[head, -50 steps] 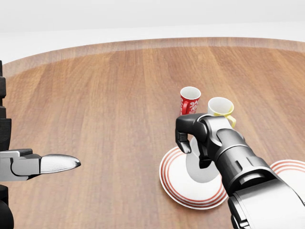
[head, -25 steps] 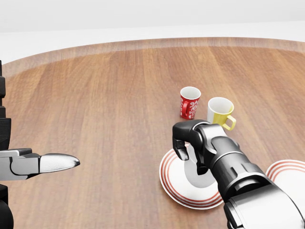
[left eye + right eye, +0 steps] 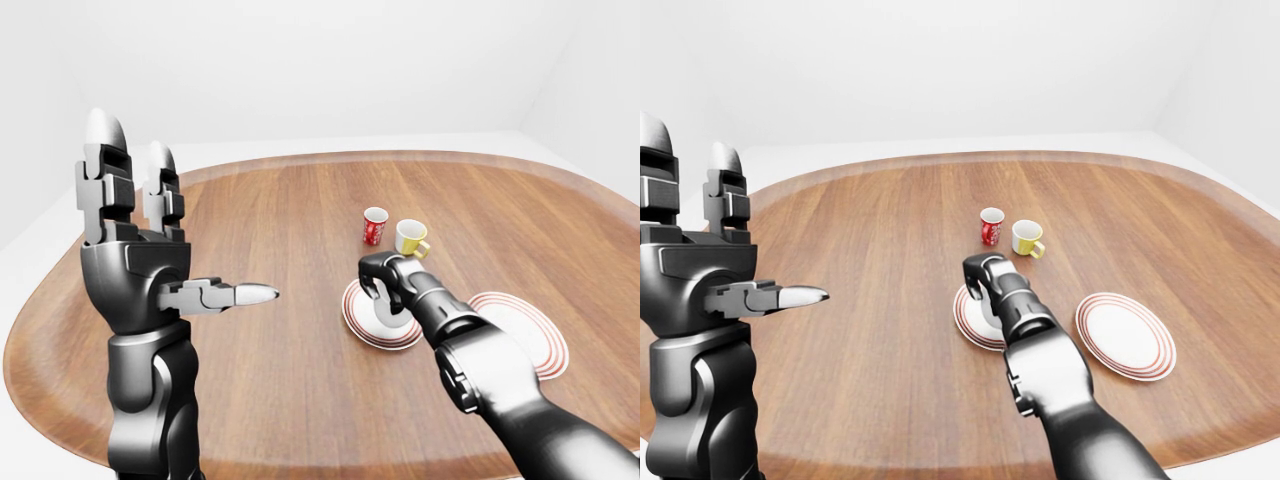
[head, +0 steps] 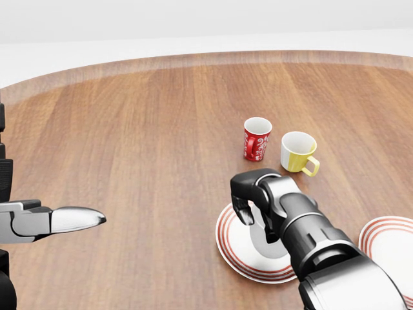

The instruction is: Put the white mug on the left plate.

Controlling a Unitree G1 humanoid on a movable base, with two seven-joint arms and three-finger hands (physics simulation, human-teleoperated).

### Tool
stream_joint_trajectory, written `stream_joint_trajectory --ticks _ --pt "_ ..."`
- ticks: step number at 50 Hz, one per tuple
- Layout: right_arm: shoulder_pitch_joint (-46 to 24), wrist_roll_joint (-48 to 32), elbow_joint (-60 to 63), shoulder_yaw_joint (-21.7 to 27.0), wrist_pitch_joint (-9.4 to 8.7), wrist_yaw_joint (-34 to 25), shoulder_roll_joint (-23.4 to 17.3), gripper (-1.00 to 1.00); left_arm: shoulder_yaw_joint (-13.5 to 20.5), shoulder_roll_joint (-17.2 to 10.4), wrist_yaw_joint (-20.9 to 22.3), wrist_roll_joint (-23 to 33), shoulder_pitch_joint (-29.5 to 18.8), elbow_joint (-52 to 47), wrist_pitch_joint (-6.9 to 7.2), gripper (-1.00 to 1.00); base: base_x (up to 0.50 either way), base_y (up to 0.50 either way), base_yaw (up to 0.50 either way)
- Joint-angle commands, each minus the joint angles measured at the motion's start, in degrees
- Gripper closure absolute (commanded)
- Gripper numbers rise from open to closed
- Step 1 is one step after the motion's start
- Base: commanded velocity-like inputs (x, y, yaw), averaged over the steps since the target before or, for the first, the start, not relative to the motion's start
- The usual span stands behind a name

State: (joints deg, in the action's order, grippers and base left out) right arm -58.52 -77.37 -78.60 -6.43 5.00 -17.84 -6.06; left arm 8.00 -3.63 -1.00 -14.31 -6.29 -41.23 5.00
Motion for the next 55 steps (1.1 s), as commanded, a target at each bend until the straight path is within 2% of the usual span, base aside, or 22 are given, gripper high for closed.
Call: stream_joint_trajectory --ticks 1,28,29,30,31,47,55 --pt "0.3 -2.2 0.1 -0.2 0.0 1.4 0.4 1.0 0.2 -0.1 -0.1 -0.2 -0.2 0.2 0.0 -1.0 0.0 0.0 0.0" --pt "1.9 -3.4 0.0 -0.2 0.0 2.9 0.1 1.0 0.1 -0.2 0.1 -0.1 -0.2 0.3 0.0 -1.0 0.0 0.0 0.0" --pt "1.8 -3.3 0.0 -0.1 0.0 2.8 0.1 0.84 0.1 -0.2 0.1 -0.1 -0.2 0.3 0.0 -1.0 0.0 0.0 0.0" --pt "1.7 -3.2 0.0 0.0 0.0 1.9 0.0 -0.75 0.2 -0.2 0.1 -0.1 -0.2 0.3 0.0 -1.0 0.0 0.0 0.0" --pt "1.8 -3.2 0.0 -0.1 0.0 1.5 0.0 -1.0 0.2 -0.2 0.1 -0.1 -0.2 0.3 0.0 -1.0 0.0 0.0 0.0" --pt "4.0 -3.2 0.2 -0.6 0.0 -7.2 -0.5 -1.0 0.3 -0.3 -0.1 0.1 -0.4 1.0 0.0 -1.0 0.0 0.0 0.0" --pt "3.3 -3.0 0.2 -0.5 0.0 -7.8 -0.7 -1.0 0.0 -0.1 0.1 0.3 -0.1 1.0 0.0 -1.0 0.0 0.0 0.0"
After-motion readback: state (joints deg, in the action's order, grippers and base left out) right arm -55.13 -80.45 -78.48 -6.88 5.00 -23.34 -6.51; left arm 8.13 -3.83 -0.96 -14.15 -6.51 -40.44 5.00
